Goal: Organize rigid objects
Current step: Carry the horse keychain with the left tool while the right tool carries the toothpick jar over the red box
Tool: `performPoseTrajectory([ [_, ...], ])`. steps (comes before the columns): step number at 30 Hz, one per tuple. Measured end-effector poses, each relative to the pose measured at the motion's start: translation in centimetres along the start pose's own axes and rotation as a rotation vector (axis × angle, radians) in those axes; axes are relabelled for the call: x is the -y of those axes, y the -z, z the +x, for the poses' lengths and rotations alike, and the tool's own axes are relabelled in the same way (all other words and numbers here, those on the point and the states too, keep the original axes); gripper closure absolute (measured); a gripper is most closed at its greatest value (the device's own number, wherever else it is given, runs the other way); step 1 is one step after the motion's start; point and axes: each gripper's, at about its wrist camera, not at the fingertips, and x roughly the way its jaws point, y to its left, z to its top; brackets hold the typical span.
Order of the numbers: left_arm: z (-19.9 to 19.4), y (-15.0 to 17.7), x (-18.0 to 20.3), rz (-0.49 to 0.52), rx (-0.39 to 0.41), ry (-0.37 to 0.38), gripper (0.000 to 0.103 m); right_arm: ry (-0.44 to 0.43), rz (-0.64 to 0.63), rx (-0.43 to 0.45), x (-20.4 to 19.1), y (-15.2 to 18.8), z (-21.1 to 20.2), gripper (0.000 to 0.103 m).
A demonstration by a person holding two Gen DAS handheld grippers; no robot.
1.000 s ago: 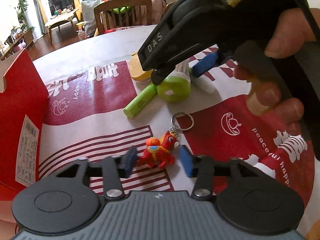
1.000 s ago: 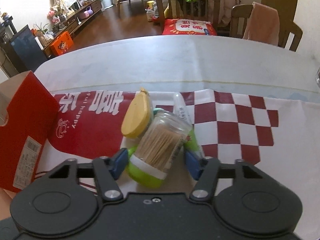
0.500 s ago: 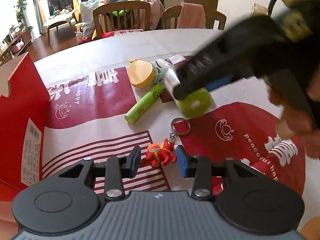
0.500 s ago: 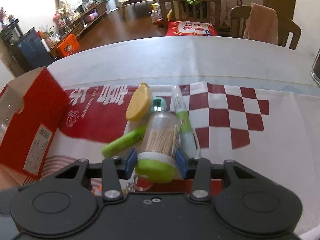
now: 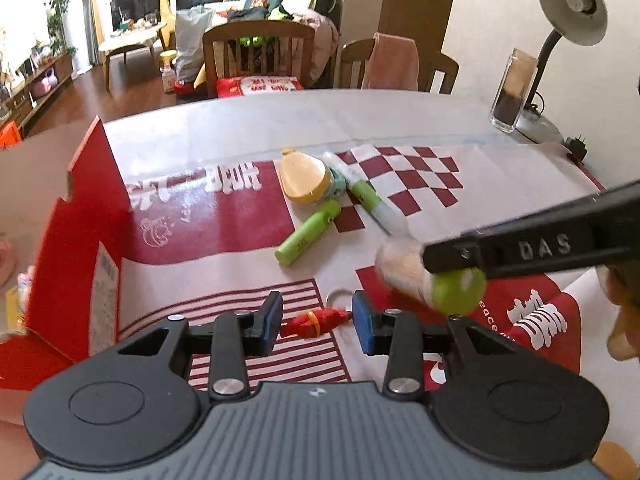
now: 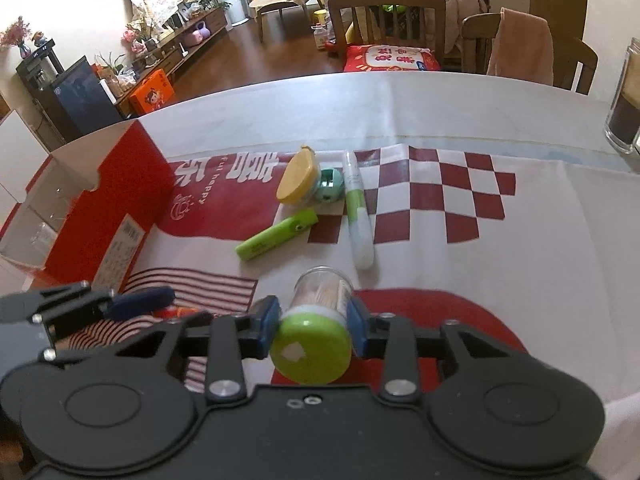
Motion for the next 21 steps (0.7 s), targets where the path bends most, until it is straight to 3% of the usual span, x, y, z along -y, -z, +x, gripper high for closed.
performPoseTrajectory([
  [4,-0.9,0.1,-0.5,-0.014,0.004,0.000,0.066,-0.015,-0.011,-0.030,-0.4,0.5,-0.6,0.103],
  [6,-1.2,0.3,-0.9,-0.021,0.003,-0.006,0.066,-0.004,-0.023,-0.020,-0.5,0.8,-0.9,0.096],
  [8,-1.5,0.6,-1.2,-0.027,0.000,-0.008,0.066,-0.015,-0.015,-0.030,-0.3,1.0,-1.0,0.082],
  [10,-1.8,1.0,-1.6,-0.035,-0.006,-0.005,0.066,-0.022,-0.021,-0.038,-0.4,1.3,-0.9,0.074],
  [11,-1.9,1.2,-1.8,-0.038,-0.009,-0.003,0.066,-0.022,-0.030,-0.039,-0.5,1.5,-0.8,0.062],
  [13,-2.0,1.7,-2.0,-0.046,-0.018,-0.001,0.066,-0.021,-0.043,-0.048,-0.8,1.8,-0.4,0.048],
  [21,-2.7,3.5,-2.3,-0.063,-0.044,0.002,0.066,0.029,-0.063,-0.122,-1.2,2.5,3.2,0.046],
])
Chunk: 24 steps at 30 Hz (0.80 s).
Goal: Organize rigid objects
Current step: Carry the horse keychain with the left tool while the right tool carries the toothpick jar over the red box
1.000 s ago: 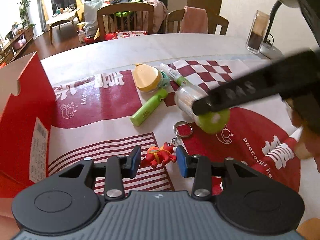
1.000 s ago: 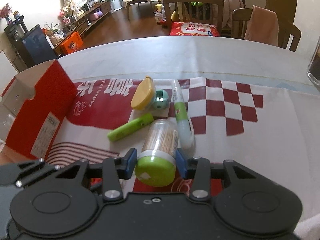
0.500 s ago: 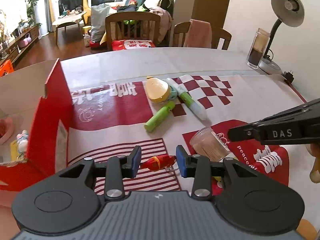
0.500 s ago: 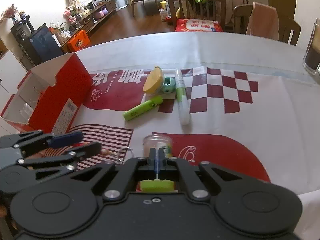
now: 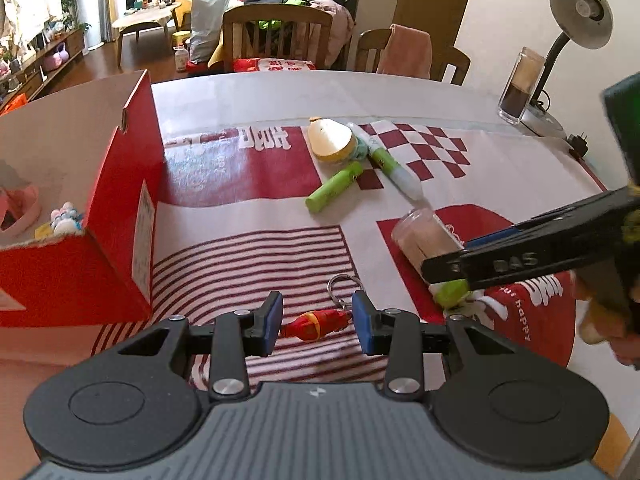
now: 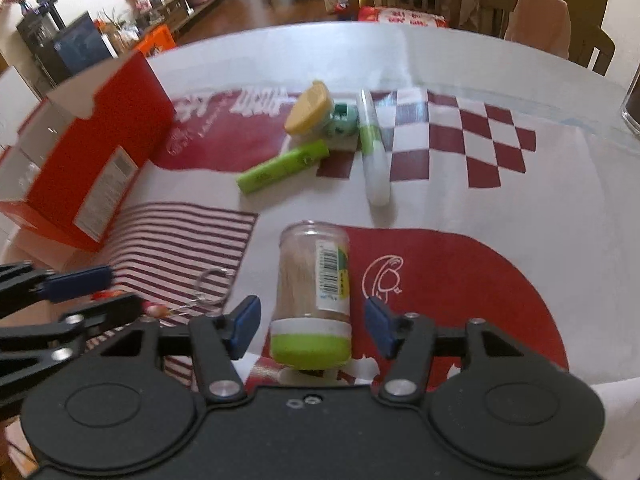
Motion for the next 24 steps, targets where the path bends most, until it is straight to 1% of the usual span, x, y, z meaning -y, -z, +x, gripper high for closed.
performPoseTrajectory([
  [2,-0.2,0.1,-0.2,-0.006,0.000,-0.001,0.066,0.012,-0.004,-0.011,-0.2,0.1,0.7,0.047],
  [3,-0.3,0.2,-0.3,-0.009,0.001,-0.001,0.066,0.017,-0.002,-0.016,-0.2,0.2,1.0,0.051],
  [4,-0.5,0.2,-0.4,-0.012,0.002,-0.002,0.066,0.021,0.002,-0.019,-0.2,0.2,1.2,0.059],
  [6,-0.7,0.2,-0.6,-0.020,0.006,-0.001,0.066,0.020,0.017,-0.021,-0.3,0.3,1.2,0.059],
  [11,-1.3,-0.2,-1.4,-0.039,0.017,0.004,0.066,0.028,0.008,-0.016,-1.0,0.1,0.2,0.059],
  [16,-2.1,-0.8,-2.0,-0.057,0.024,0.024,0.066,0.019,0.005,0.001,-2.0,0.0,-1.9,0.059],
  [24,-4.2,-2.3,-3.2,-0.058,0.057,0.049,0.066,0.003,0.027,0.036,-4.4,-0.4,-5.4,0.059],
])
